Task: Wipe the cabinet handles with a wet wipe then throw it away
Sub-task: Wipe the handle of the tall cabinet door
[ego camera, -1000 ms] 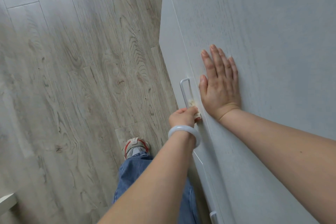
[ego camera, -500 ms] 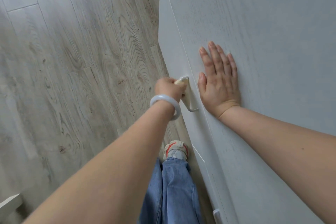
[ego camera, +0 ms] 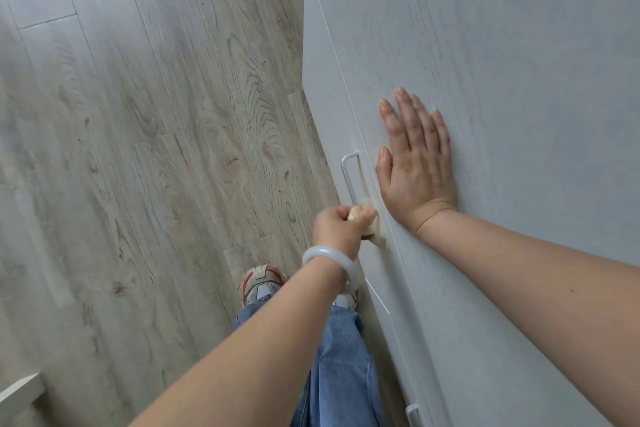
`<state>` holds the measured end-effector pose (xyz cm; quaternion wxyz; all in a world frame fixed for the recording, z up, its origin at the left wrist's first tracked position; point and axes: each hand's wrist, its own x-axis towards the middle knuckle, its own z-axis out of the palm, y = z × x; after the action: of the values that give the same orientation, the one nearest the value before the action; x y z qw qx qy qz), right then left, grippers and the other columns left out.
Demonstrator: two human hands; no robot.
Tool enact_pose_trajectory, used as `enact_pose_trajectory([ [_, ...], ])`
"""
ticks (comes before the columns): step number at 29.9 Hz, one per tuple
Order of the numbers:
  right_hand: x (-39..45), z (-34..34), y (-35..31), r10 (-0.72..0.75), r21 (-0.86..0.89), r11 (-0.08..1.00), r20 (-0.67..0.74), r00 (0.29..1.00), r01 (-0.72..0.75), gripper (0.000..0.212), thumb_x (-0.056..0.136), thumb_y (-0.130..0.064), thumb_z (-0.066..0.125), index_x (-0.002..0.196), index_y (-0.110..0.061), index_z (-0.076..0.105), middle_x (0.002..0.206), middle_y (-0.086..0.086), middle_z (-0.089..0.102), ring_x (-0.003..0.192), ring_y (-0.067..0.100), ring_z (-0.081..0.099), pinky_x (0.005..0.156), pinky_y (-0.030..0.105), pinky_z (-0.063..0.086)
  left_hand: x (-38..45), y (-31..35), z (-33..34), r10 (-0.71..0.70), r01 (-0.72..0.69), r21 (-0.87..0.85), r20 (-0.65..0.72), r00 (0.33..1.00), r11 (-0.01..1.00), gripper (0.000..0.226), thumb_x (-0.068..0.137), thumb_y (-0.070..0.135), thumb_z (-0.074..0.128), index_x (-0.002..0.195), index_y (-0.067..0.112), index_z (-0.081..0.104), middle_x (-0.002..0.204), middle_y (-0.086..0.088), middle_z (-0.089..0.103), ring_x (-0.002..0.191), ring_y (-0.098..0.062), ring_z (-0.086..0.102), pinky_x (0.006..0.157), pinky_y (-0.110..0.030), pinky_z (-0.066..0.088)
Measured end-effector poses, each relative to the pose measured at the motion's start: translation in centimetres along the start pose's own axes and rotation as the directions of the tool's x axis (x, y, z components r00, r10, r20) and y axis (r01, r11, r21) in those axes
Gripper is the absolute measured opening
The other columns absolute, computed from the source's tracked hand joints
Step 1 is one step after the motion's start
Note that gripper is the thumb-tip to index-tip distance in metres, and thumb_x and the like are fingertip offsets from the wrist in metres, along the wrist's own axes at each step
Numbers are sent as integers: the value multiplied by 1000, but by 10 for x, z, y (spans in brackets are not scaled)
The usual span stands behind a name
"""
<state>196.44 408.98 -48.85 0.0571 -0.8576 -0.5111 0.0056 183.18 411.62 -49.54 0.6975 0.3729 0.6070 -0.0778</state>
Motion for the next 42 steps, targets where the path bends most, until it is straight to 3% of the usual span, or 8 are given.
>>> enact_pose_trajectory([
  [7,0,-1,2,1,-3,1000,14,1000,-1,61,90,-25,36,149,-14,31,157,8,25,145,23,22,118,47,17,17,44,-12,64,-69,-49,-109,992,996,15,83,19,71,88,5,69,72,-5,66,64,-15,60,59,-21,46],
  [14,1,-1,-1,2,-2,1000,14,1000,-2,60,90,-25,36,149,-13,31,157,9,25,145,23,22,118,48,17,4,-3,1,-78,81,-32,79,994,996,13,79,16,75,78,5,69,77,-13,73,77,-25,72,86,-35,57],
  [19,1,-1,1,-1,-6,1000,18,1000,1,61,90,-25,37,149,-14,32,157,9,25,145,23,22,118,47,17,24,55,-32,108,-108,6,-155,982,994,10,81,15,73,86,15,65,93,-11,71,86,-26,69,86,-39,54],
  [25,1,-2,0,4,3,1000,25,1000,-4,61,89,-26,36,149,-14,31,157,9,25,145,23,22,118,47,17,31,93,-25,295,-276,274,-31,955,921,27,87,16,60,113,15,63,102,-5,68,92,-20,66,78,-31,54],
  [31,1,-3,-1,5,1,1000,30,1000,-5,61,90,-26,36,149,-14,31,157,8,24,145,23,22,118,48,17,35,95,-22,381,-333,647,71,922,686,27,96,21,49,89,2,67,73,-7,58,62,-21,50,54,-24,39],
  [34,1,-2,-1,5,-2,1000,37,999,-5,61,90,-26,36,149,-14,30,158,8,24,146,23,21,118,48,17,40,93,-28,327,-327,597,113,938,733,27,94,28,55,89,5,69,79,-9,67,62,-18,57,55,-22,45],
  [36,1,-3,0,2,1,1000,39,999,-2,61,90,-26,36,150,-14,30,158,8,23,146,23,21,118,48,16,43,85,-33,305,-339,525,152,940,781,25,89,30,63,93,6,69,89,-14,72,77,-27,68,72,-37,58],
  [42,1,-2,0,-1,13,1000,27,1000,0,61,90,-26,36,149,-14,31,157,9,23,146,23,21,118,48,16,35,43,-25,267,-263,-77,36,963,962,20,88,19,66,101,3,67,93,-14,70,86,-26,69,77,-40,60],
])
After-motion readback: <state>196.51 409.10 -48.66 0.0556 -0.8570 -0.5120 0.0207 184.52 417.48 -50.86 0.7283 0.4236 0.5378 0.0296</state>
